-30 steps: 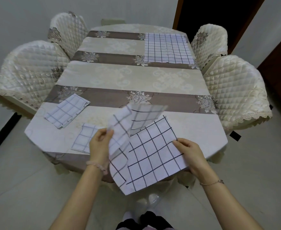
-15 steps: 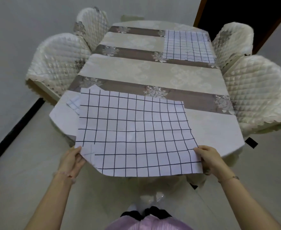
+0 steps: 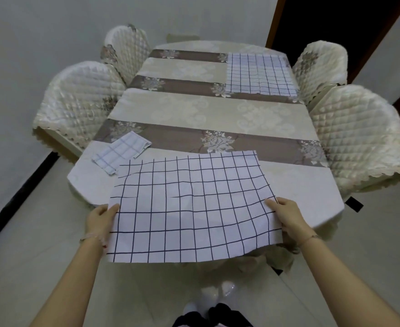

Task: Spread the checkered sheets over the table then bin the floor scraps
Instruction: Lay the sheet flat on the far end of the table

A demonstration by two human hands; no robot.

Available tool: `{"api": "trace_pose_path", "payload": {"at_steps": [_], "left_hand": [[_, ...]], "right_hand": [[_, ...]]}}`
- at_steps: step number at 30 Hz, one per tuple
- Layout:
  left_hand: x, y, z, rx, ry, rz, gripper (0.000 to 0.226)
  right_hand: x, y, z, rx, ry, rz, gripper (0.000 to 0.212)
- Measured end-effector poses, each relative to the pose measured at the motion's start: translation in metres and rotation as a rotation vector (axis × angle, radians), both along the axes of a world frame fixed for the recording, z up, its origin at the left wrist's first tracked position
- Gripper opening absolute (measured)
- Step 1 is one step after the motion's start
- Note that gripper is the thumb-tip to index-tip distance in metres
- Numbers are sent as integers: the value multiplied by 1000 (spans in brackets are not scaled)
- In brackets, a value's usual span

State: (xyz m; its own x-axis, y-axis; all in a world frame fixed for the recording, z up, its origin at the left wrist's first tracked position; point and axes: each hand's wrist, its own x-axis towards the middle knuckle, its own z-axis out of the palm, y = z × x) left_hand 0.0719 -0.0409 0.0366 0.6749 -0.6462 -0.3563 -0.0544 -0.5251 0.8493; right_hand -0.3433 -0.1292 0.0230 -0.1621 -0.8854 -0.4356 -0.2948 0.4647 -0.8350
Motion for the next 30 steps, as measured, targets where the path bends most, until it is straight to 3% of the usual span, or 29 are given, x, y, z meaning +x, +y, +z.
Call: {"api": "trace_pose_path", "payload": {"at_steps": [4,7,14,20,24,30], "left_hand": [[-9,-1,22,-145,-80,-58,13],[-21,-3,35,-244,-28,-150,15],[-82,-20,47,-356,83,-371,14],[-179,-20,35,-284,206,-687,11],[-250,-5,23,-223,176,-885,12],[-354,32,-4,-105,168,-1091,10]], "right_hand": [[-8,6,9,-71,2,-63,41],[-25,24,22,-114,-43,-148,26],[-90,116,39,-193,-86,-484,14],[-150,224,38,-187,-73,-804,11],[-180,294,20,-172,-78,-950,8],[-226,381,-22,-112,-129,-1127,24]]}}
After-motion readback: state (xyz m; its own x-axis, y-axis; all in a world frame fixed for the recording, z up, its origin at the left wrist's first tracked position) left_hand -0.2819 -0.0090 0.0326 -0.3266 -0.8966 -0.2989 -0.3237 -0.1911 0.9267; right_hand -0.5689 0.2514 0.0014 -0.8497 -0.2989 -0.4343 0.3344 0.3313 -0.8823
